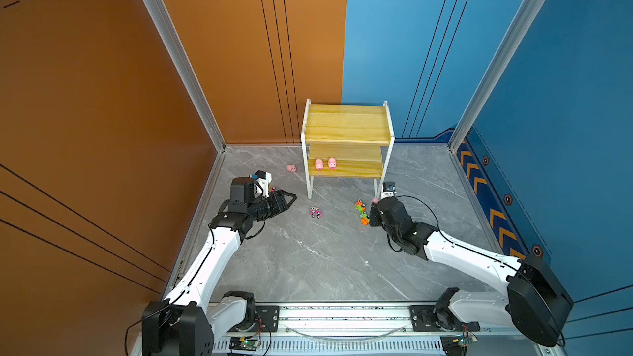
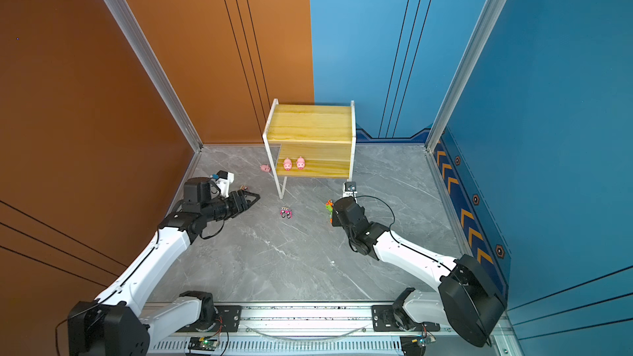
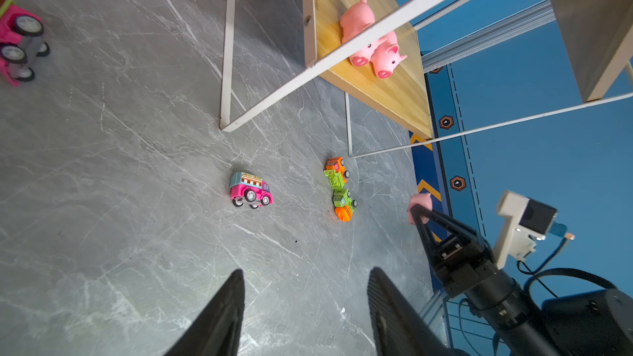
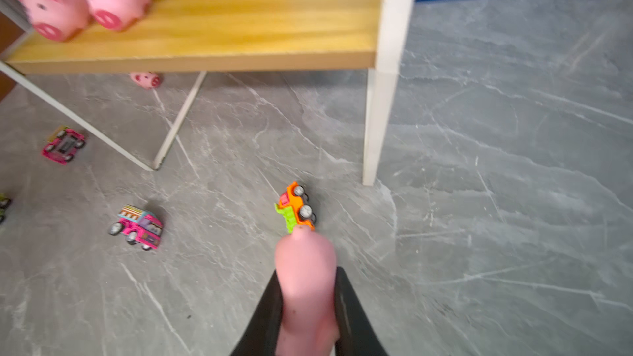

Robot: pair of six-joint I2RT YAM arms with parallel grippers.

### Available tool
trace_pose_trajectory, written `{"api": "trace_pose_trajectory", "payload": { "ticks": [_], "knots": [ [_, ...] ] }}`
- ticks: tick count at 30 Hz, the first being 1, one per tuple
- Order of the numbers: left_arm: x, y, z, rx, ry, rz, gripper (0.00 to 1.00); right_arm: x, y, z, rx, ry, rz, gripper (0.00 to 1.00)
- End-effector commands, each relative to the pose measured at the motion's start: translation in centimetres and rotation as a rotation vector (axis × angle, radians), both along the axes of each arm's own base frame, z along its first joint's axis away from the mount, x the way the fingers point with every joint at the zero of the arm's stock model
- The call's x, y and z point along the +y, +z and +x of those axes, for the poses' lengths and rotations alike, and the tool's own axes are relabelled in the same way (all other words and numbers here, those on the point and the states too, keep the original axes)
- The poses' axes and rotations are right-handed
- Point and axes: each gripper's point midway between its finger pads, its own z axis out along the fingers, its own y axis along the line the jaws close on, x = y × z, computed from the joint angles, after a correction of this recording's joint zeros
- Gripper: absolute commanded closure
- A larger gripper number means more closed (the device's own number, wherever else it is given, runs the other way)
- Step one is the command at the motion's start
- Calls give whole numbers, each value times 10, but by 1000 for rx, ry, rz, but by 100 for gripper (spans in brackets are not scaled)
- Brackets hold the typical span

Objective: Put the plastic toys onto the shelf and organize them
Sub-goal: 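Lift the pig with the right gripper, then carry the pig with the right gripper onto the lower shelf tier beside the two pigs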

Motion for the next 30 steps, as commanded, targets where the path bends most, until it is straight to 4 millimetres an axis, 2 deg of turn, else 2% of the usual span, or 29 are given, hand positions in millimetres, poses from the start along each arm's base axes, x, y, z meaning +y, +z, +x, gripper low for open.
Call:
{"api": "trace_pose_trajectory", "payload": {
  "ticks": [1,4,7,12,21,30],
  "knots": [
    [-4,6,-1,-27,-18,-3,41,20,21,10,-38,62,-24,76],
    [-3,6,-1,-26,-15,-3,41,36,34,25,-60,81,-24,76],
    [-3,5,-2,-27,-16,-2,41,52,40,40,-71,108,-34,76],
    [-2,6,-1,-29,-11,-1,41,68,47,68,-77,98,-56,76],
    [0,5,-1,-28,-7,2,41,79,48,103,-92,60,-81,75],
    [0,4,0,-24,-7,1,41,80,44,123,-128,-6,-101,75]
  ]
}}
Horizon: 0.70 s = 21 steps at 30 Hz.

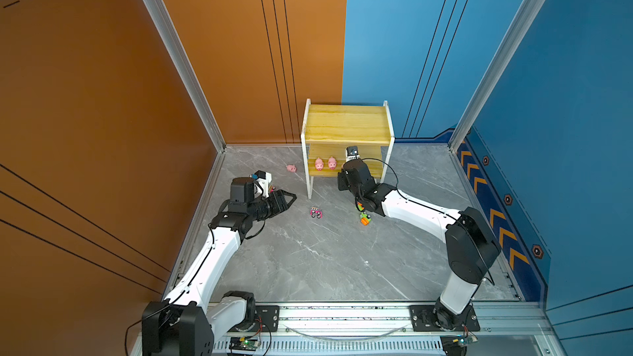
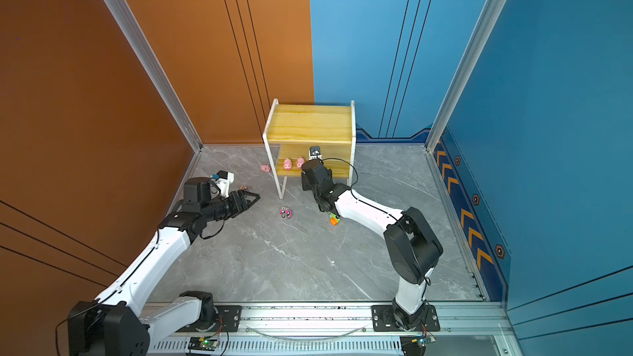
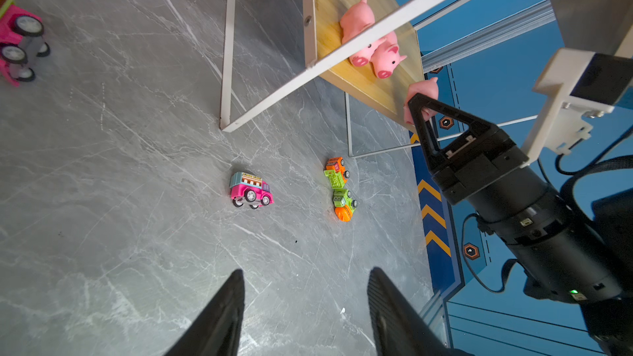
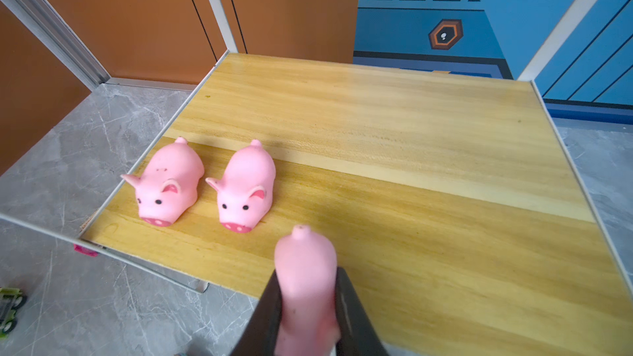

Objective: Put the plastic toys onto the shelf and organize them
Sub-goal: 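Carry the pig with the right gripper onto the lower shelf tier beside the two pigs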

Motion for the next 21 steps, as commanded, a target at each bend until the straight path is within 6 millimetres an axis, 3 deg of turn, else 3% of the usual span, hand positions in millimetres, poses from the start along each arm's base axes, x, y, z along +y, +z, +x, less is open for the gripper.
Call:
{"api": "trace_pose_trajectory", "payload": {
  "ticks": [1,18,19,21],
  "knots": [
    [0,4,0,-24,-6,2,41,-5,11,12,-52,-52,-12,75],
    [0,3,0,-20,-7,0,41,1,-2,31,-97,-95,-4,72],
    [0,3,0,-21,-7,1,41,-12,-2,40,-96,-126,-6,71],
    [1,3,0,-21,-5,1,41,-13,-5,42,-91,-130,-5,69]
  ]
}}
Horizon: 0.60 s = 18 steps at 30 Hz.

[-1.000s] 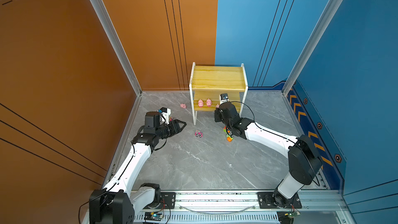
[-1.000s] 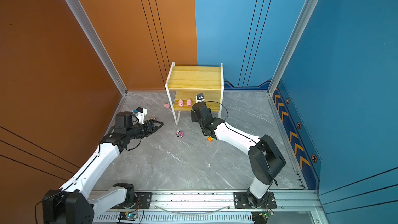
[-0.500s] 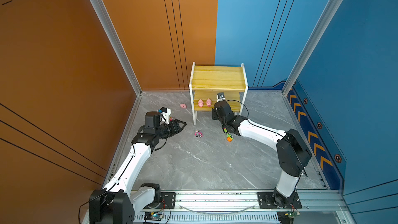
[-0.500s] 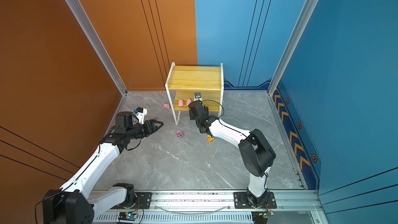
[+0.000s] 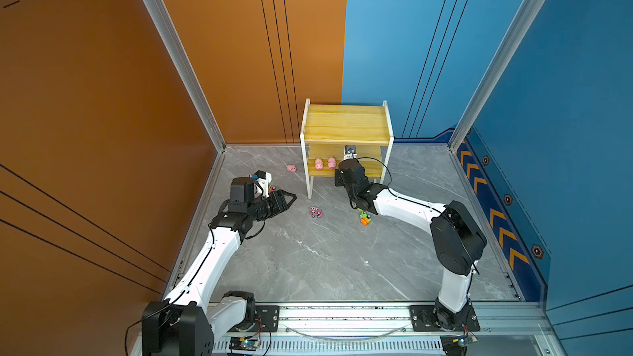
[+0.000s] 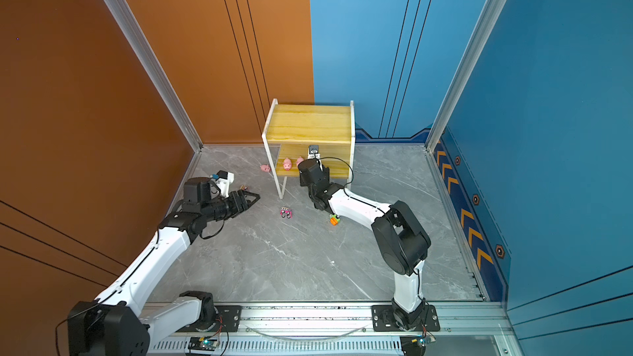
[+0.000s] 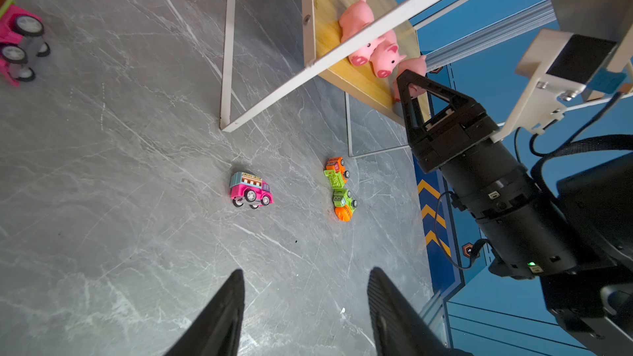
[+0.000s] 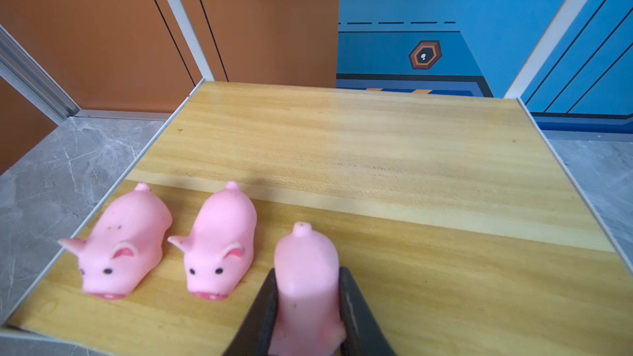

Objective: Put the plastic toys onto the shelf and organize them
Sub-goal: 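Carry the pig with the right gripper onto the lower shelf tier beside the two pigs, then open the right gripper and draw it back from the shelf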

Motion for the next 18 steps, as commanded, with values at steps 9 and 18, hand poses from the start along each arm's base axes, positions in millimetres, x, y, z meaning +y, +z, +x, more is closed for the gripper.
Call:
{"api": "trace_pose_trajectory", "payload": {
  "ticks": [9,18],
  "knots": [
    [2,2,1,-17,-2,2,41,-13,5,12,-24,-41,-15,50],
    [9,0,4,-12,23,6,41,-17,25,-6,-53,-3,14,38]
  ]
}}
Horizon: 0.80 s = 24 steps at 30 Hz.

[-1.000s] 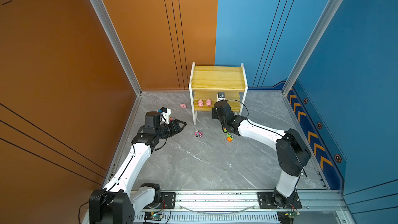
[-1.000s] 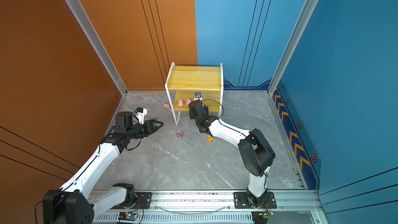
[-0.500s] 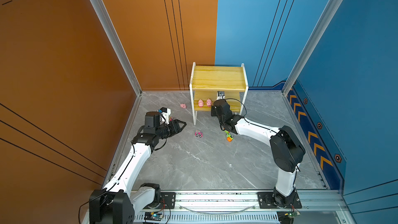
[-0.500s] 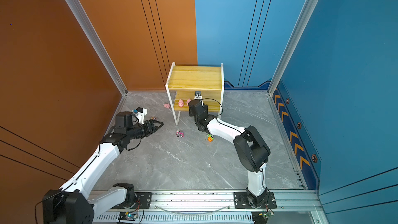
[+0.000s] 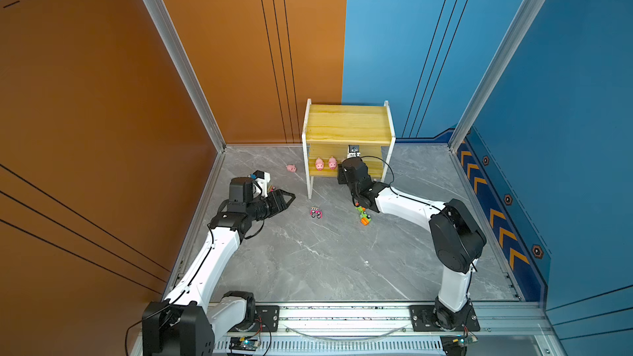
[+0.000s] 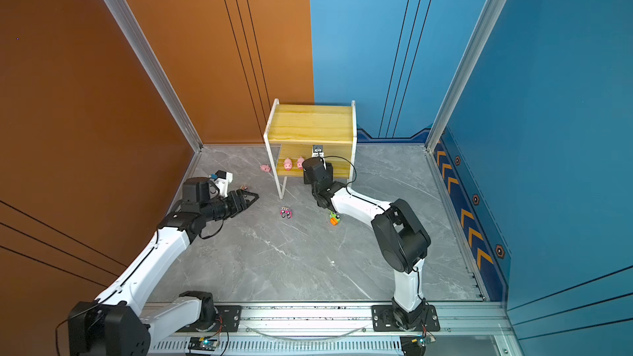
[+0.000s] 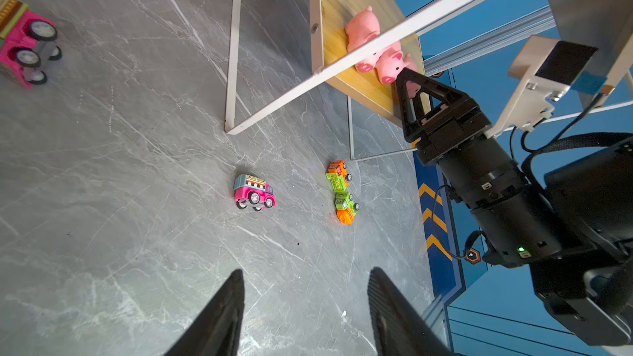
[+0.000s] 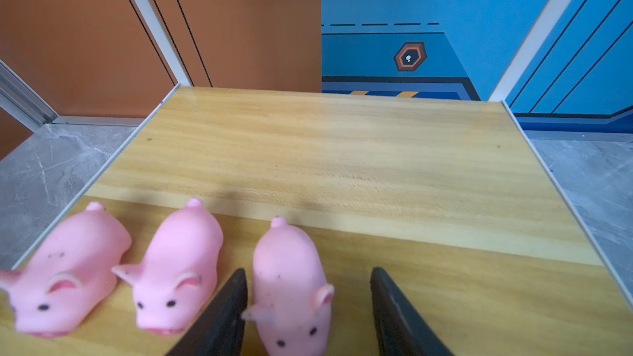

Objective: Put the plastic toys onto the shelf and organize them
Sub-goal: 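Open the right gripper and draw it back from the shelf, then reach the left gripper to the pink pig on the floor near the shelf leg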

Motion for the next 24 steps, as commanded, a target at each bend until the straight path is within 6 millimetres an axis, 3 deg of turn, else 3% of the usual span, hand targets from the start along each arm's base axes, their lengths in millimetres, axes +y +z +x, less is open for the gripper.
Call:
{"api": "trace_pose_trajectory", "payload": {
  "ticks": [1,7,10,17,24],
  "knots": [
    [4,0,2,-13,6,7,41,-4,30,-13,-52,19,30,37],
    [13,-4,5,-13,38,24,41,-12,43,-41,-68,67,66,30],
    [19,-8,5,-2,57,54,41,-4,39,-71,-24,149,92,27],
    [38,-30,8,63,115,194,41,-19,-3,-135,102,302,95,20],
    [50,-43,22,144,176,353,40,-52,-48,-179,115,367,29,17]
  ]
}}
